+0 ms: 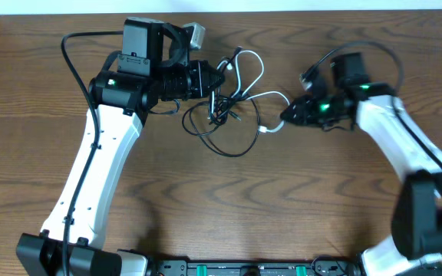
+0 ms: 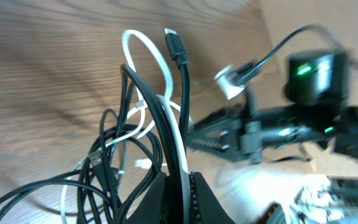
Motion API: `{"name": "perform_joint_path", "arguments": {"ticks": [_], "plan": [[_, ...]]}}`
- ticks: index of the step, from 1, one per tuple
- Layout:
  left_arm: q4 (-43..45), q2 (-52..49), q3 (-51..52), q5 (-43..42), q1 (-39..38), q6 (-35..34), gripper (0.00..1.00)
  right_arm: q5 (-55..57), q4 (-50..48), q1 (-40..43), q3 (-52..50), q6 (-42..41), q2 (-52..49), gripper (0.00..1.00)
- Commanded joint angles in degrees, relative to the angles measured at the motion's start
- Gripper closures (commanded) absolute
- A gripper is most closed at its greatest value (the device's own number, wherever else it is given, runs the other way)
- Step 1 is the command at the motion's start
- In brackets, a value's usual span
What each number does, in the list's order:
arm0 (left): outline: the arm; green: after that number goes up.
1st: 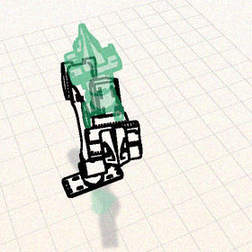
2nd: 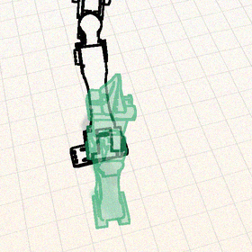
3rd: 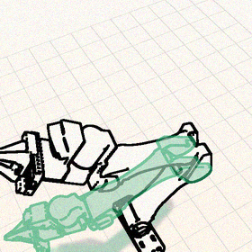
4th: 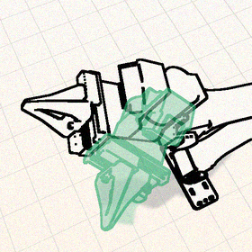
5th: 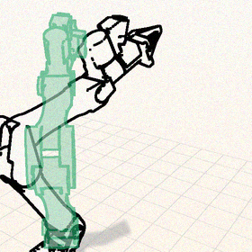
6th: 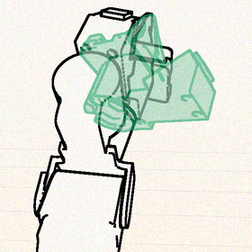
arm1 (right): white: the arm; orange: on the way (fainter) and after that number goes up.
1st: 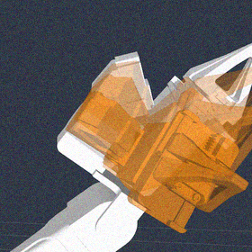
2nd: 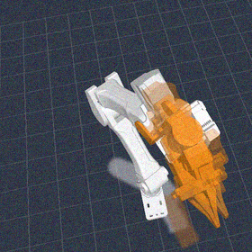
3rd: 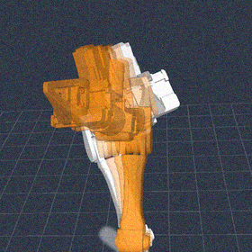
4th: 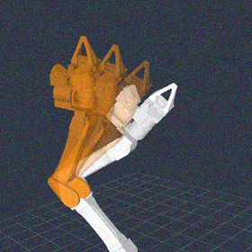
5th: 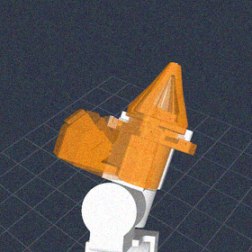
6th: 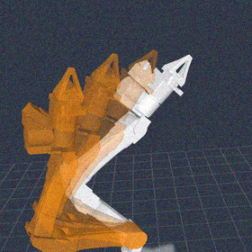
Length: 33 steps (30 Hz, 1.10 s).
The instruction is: Untangle cables
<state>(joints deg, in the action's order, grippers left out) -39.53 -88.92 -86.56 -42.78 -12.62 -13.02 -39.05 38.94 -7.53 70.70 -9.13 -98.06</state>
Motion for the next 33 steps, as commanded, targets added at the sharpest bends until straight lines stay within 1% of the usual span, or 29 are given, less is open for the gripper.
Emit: {"name": "perform_joint_path", "arguments": {"ticks": [1, 6, 7, 10, 13, 17, 21, 24, 27, 31, 32, 33], "plan": [[0.81, 0.37, -1.49, -6.01, 0.02, 3.15, 0.93, -4.17, 0.04, 0.57, 1.33, 3.54, 5.79, 0.57], [3.19, 0.37, -1.49, -9.46, 0.02, 3.13, 0.93, -3.87, -0.50, 0.85, 1.33, 3.65, 11.58, 0.51], [3.80, 0.37, -1.49, -10.88, 0.02, 3.13, 0.93, -3.43, -0.94, 0.96, 1.33, 3.63, 12.50, 0.49], [5.46, 0.37, -1.49, -14.84, 0.02, 3.10, 0.92, -2.47, -2.62, 0.94, 1.33, 2.93, 13.60, 0.45], [6.27, 0.37, -1.49, -16.92, 0.00, 2.47, 0.93, -2.47, -5.09, 0.68, 1.31, -1.11, 12.70, 0.46], [5.97, 0.37, -1.46, -16.90, -0.74, 2.01, 0.92, -2.16, -10.10, -0.15, 1.31, -7.50, 10.25, 0.45], [5.99, 0.37, -1.46, -16.74, -1.68, 2.03, 0.93, 1.92, -14.78, -1.18, 1.31, -14.21, 7.43, 0.44], [5.99, 0.35, -1.46, -16.55, -2.12, 2.03, 0.93, 3.13, -16.57, -2.32, 1.31, -16.85, 4.63, 0.44], [5.97, 0.24, -1.40, -16.55, -2.36, 2.03, 0.93, 2.62, -18.84, -3.50, 1.31, -17.66, 1.53, 0.45], [5.22, 0.20, -0.63, -14.93, -3.10, 2.01, 0.92, 2.47, -22.03, -4.94, 1.31, -17.68, -1.18, 0.51], [4.39, 0.20, -0.52, -13.62, -3.37, 2.03, 0.92, 2.47, -22.67, -5.14, 1.31, -17.86, -1.40, 0.55], [3.41, 0.20, -0.44, -11.74, -3.61, 2.01, 0.93, 2.51, -22.97, -5.22, 1.31, -18.18, -1.40, 0.67]]}}
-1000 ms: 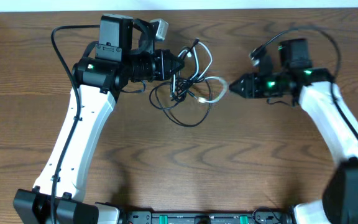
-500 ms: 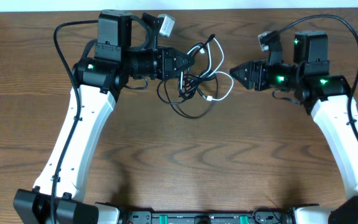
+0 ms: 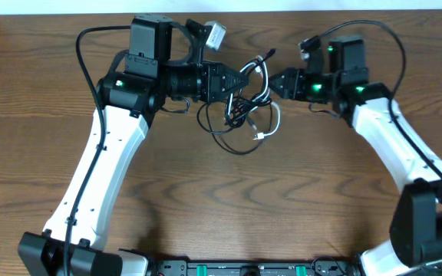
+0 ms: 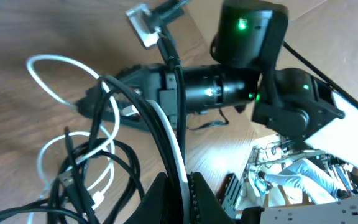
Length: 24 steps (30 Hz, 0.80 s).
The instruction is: Untangle cables
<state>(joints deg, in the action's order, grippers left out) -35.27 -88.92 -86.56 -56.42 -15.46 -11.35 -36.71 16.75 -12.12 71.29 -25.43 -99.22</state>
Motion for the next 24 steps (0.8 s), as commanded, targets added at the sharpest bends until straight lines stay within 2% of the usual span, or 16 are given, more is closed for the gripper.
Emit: {"name": "perform_joint_path", "arguments": {"ticks": [1, 3, 7, 14, 17, 20, 24], "plan": [[-1.81, 0.20, -0.33, 3.87, -0.98, 0.35, 0.93, 0.17, -1.22, -0.63, 0.72, -1.97, -0.20, 0.78], [-3.10, 0.20, -0.20, 6.40, -1.14, 0.35, 0.93, 0.13, -2.12, -0.61, 0.72, -1.97, 0.00, 0.83], [-3.10, 0.20, -0.11, 6.58, -1.11, 0.35, 0.93, -1.11, -3.26, -0.52, 0.72, -1.99, 0.33, 0.81], [-3.56, 0.20, -0.11, 7.93, -1.11, 0.39, 0.93, -1.22, 3.58, -0.52, 0.70, -6.84, 0.31, 0.52], [-3.96, 0.20, 0.11, 8.09, -1.11, 0.39, 0.92, -1.38, 4.72, -0.55, 0.70, -11.08, 0.20, 0.46], [-4.46, 0.17, 0.11, 8.09, -1.14, 0.39, 0.93, -1.90, 4.07, -0.74, 0.70, -15.69, -0.81, 0.48], [-4.59, 0.17, 0.11, 8.09, -1.14, 0.39, 0.93, -8.83, -0.31, -0.74, 0.70, -17.49, -3.52, 0.51]]}}
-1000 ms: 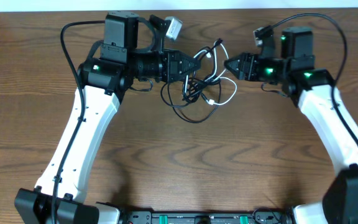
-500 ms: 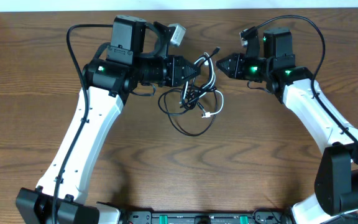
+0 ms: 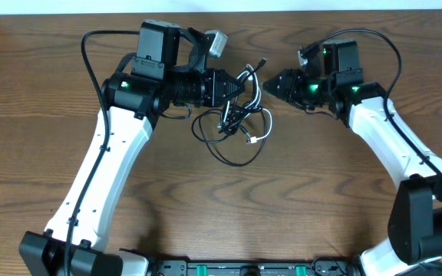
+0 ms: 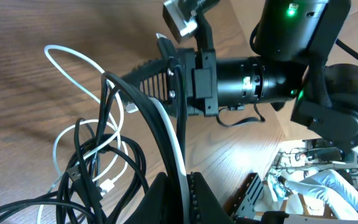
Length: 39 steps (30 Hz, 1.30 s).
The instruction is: Untangle cables
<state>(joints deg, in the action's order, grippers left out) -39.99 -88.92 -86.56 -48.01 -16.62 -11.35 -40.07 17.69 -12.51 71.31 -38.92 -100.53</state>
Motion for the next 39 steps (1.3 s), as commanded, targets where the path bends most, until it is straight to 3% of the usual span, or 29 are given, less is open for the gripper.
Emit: {"name": "perform_joint_path", "arguments": {"ticks": [1, 9, 17, 19, 21, 23, 29, 39], "plan": [[0.13, 0.17, 0.11, -0.33, 0.02, 0.39, 0.93, -7.06, -2.45, -0.35, 0.68, -4.63, -3.10, 0.51], [0.11, 0.17, 0.11, -0.33, 0.02, 0.39, 0.93, -13.22, -9.53, -1.66, 0.68, -8.28, -8.41, 0.55], [0.11, 0.17, 0.11, 0.22, 0.02, 0.37, 0.93, -13.25, -18.53, -3.19, 0.68, -16.41, -9.31, 0.65], [-0.11, 0.17, 0.11, 0.96, 0.02, 0.37, 0.93, -13.22, -20.24, -3.19, 0.68, -17.84, -9.31, 0.73], [-0.48, 0.17, 0.11, 1.18, 0.02, 0.37, 0.93, -12.98, -20.50, -3.19, 0.68, -17.86, -9.31, 0.89], [-0.70, 0.17, 0.11, 1.16, 0.02, 0.37, 0.93, -12.55, -20.44, -2.97, 0.68, -17.33, -9.31, 0.98], [-1.57, 0.17, 0.11, 1.60, 0.04, 0.39, 0.92, -11.08, -18.60, -0.85, 0.68, -13.40, -9.29, 0.99], [-8.96, -0.81, 0.11, 15.67, 0.04, 0.13, 0.92, -9.51, -15.02, 4.68, 0.68, -7.30, -3.32, 0.99]]}}
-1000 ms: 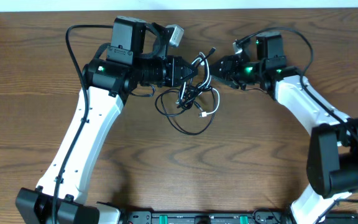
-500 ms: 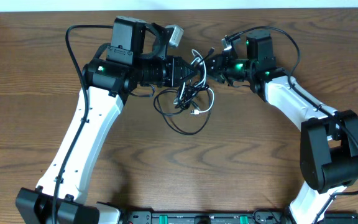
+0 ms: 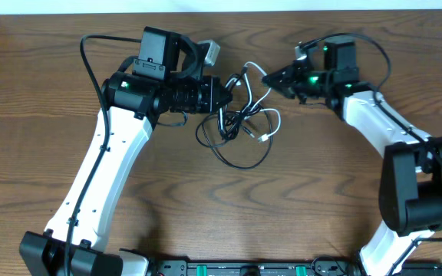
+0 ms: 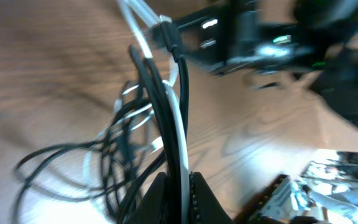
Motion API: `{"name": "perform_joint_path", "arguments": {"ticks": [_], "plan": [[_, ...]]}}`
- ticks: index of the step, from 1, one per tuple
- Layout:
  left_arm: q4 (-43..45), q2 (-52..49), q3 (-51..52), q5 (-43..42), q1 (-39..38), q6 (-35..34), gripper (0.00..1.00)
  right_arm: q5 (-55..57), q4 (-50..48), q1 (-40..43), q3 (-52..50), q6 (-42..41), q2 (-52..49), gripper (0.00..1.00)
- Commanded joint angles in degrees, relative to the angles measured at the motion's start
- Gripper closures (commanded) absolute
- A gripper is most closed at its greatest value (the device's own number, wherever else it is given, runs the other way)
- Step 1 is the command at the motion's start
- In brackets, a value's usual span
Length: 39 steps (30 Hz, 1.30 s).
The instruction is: Untangle cables
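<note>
A tangle of black and white cables [image 3: 242, 125] lies on the wooden table [image 3: 206, 207] between the two arms. My left gripper [image 3: 223, 97] is shut on a bundle of strands, one white and some black, which run up between its fingers [image 4: 204, 193] in the left wrist view [image 4: 166, 124]. My right gripper [image 3: 267, 77] points left at the top of the tangle. Its tips look closed together, right against a black plug [image 4: 168, 38] and a white strand. Whether it pinches either of them cannot be told. The left wrist view is blurred.
A white plug [image 3: 263, 139] lies loose on the wood at the tangle's right side. A black loop [image 3: 240, 162] sags toward the table's middle. The arms' own black cords arch over each wrist near the table's far edge [image 3: 244, 14].
My left gripper has drawn back a little to the left and nearer, still shut on the bundle. The right gripper has edged left to meet the upper cable ends. The tangle hangs much as before.
First the left gripper held the bundle while the right gripper was lower right, at the end of a white loop. Then the right gripper stood higher, facing the left one across the tangle, with the white plug on the table. Both stayed close, and now the tips nearly meet.
</note>
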<state>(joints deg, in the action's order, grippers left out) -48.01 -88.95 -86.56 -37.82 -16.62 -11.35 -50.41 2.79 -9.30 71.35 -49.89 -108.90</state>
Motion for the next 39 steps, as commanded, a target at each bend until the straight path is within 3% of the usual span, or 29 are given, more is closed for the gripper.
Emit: {"name": "perform_joint_path", "arguments": {"ticks": [1, 11, 21, 33, 39], "plan": [[-1.60, -1.11, 0.11, 6.60, 0.04, 0.13, 0.93, 0.92, -0.09, 1.81, 0.63, 4.37, 6.38, 0.99], [-4.20, -6.95, 0.11, 9.18, 0.02, 0.17, 0.92, -0.81, 0.02, 5.07, 0.63, 5.75, 20.72, 0.99], [-5.11, -12.35, 0.11, 9.22, 0.04, 0.44, 0.93, -1.09, 3.67, 14.80, 0.63, 5.79, 31.06, 0.99], [-5.09, -13.94, 0.22, 11.58, 0.02, 1.31, 0.92, -13.42, -3.28, 26.77, 0.63, -4.66, 32.61, 0.99], [-4.87, -13.94, 0.22, 11.54, 0.02, 1.49, 0.92, -14.84, -0.07, 27.39, 0.63, -1.27, 32.50, 0.99]]}}
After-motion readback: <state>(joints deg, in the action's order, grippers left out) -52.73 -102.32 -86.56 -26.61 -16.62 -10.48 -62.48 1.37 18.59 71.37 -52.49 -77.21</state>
